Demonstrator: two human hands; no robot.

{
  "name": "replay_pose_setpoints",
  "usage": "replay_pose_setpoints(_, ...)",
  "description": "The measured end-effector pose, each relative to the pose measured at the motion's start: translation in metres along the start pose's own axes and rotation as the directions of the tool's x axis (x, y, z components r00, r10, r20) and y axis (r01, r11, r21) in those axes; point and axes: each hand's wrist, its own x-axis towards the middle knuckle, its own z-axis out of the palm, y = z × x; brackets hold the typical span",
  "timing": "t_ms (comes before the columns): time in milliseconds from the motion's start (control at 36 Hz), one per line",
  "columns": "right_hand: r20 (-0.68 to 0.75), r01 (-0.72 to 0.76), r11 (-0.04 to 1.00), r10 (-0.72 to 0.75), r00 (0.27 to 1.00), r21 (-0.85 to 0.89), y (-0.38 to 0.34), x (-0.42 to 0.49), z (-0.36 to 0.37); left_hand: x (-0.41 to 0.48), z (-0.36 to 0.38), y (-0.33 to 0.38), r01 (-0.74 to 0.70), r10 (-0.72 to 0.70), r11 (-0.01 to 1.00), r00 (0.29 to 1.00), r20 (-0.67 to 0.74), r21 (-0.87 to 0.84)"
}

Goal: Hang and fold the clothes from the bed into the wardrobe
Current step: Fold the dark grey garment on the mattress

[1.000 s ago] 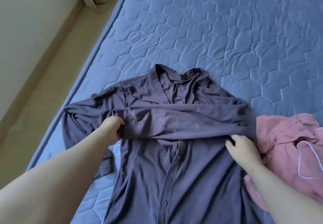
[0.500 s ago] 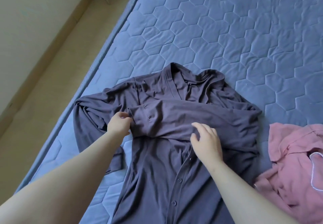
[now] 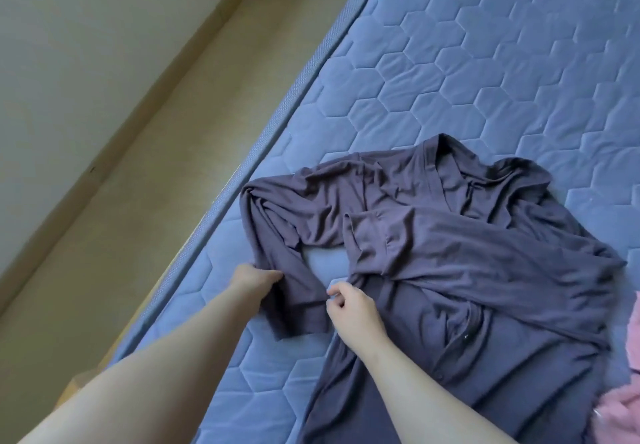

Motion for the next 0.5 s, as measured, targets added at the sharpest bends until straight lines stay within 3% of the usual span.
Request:
replay_pose_setpoints(111,-0.023,-0.066,0.998,0.066,0.998,0.015,-0.016,-0.002,0.002,0.002,-0.026,0.006,-0.142,0.136,0.989,0.984,-0.115,-0.044)
replay_pose_setpoints(222,-0.131,-0.113,0.993,0.116,0.985,0.032,-0.039,-0.006,-0.004,-0.003,-0.069,0.019,-0.236,0.249,0.968,0.925,-0.286,0.080)
replay_pose_setpoints(361,-0.147,-0.064,0.990,0.082,0.986,0.123,-0.077,-0.011,-0.003,-0.009,-0.127,0.045,-0.384,0.465,0.869,0.849,-0.250,0.313)
replay_pose_setpoints(500,-0.188,0.000,0.966,0.051,0.981,0.259,-0.109,-0.016,-0.001,-0.029,-0.175,0.081,-0.484,0.584,0.786,0.784,-0.209,0.384)
